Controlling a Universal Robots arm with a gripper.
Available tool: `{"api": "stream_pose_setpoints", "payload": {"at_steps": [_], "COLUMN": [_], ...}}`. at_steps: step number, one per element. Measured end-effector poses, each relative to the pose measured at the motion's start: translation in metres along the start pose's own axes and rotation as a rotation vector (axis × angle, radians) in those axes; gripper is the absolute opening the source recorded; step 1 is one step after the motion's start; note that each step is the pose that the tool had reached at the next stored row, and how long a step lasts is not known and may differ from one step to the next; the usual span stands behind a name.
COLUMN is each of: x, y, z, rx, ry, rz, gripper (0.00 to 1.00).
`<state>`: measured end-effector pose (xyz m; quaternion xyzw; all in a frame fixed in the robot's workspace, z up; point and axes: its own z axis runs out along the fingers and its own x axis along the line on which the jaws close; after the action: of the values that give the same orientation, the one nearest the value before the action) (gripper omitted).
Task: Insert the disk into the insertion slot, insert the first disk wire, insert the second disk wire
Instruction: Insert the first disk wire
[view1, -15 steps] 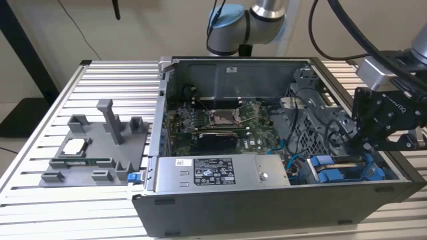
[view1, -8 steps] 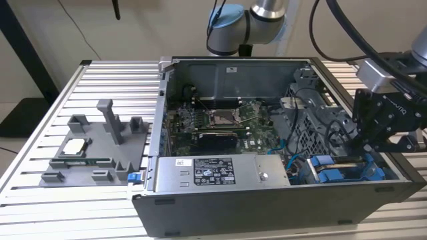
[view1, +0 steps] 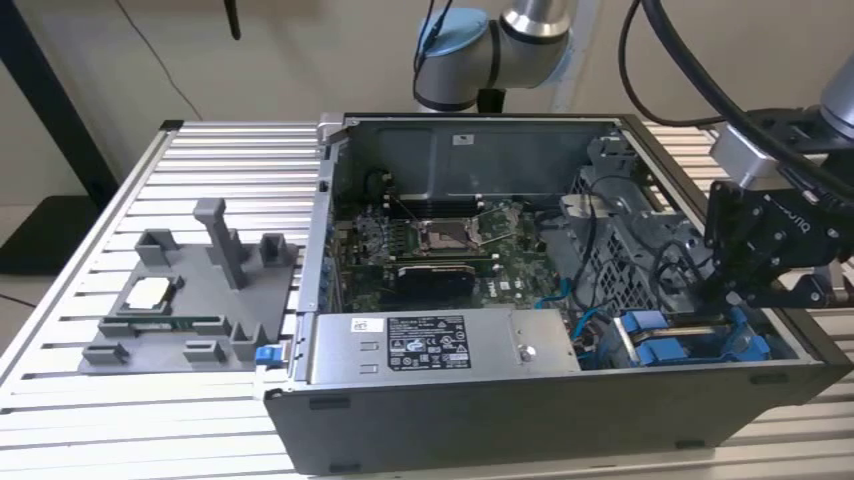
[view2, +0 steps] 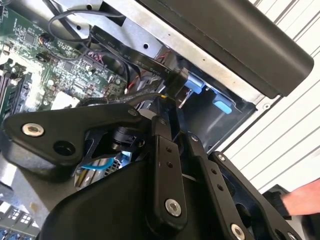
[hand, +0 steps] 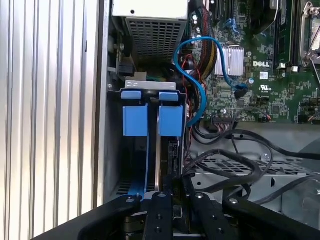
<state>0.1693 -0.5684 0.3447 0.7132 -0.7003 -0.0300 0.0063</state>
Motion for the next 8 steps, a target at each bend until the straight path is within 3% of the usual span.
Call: {"api": "stream_pose_setpoints", "payload": {"at_steps": [8], "x": [0.0001], "y": [-0.0006], "z": [0.0022], "rx": [0.0002], "ry": [0.0014], "rz": [0.007], "gripper": [0.19]}}
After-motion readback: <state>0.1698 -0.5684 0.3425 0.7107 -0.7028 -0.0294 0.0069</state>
